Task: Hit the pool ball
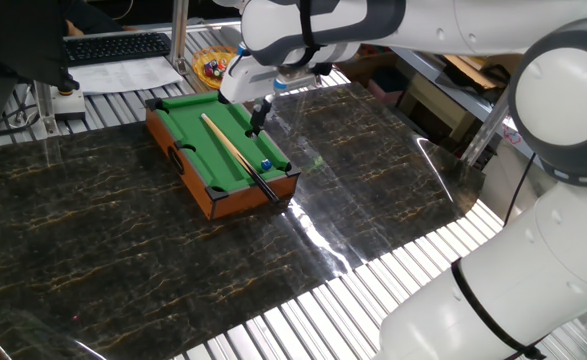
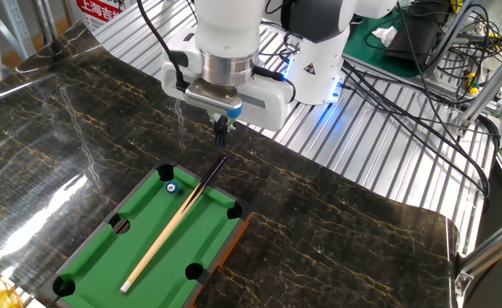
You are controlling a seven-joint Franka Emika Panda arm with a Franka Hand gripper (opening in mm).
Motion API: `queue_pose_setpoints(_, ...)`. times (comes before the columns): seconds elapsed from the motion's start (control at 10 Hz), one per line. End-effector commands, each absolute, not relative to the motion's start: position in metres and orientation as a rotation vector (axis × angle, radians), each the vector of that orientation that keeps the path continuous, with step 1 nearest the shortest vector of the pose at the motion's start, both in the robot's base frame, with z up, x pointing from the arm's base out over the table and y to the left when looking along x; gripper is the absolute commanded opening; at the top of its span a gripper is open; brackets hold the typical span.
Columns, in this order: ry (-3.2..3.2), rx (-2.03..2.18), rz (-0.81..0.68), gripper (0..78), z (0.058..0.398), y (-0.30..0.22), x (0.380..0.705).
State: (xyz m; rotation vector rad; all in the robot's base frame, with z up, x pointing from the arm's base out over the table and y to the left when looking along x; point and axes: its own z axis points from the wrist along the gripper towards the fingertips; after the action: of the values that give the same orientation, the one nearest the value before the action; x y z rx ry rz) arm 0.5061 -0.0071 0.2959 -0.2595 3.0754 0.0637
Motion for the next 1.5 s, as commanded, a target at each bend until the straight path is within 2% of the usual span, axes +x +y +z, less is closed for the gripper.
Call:
queue_pose_setpoints(0.1,3.079,-0.249,0.063,0.0,0.2951,-0.0060,0.5048)
queue_pose_setpoints(1.5,3.077,-0.251,0.056,0.0,0.2916,-0.0081,0.5041)
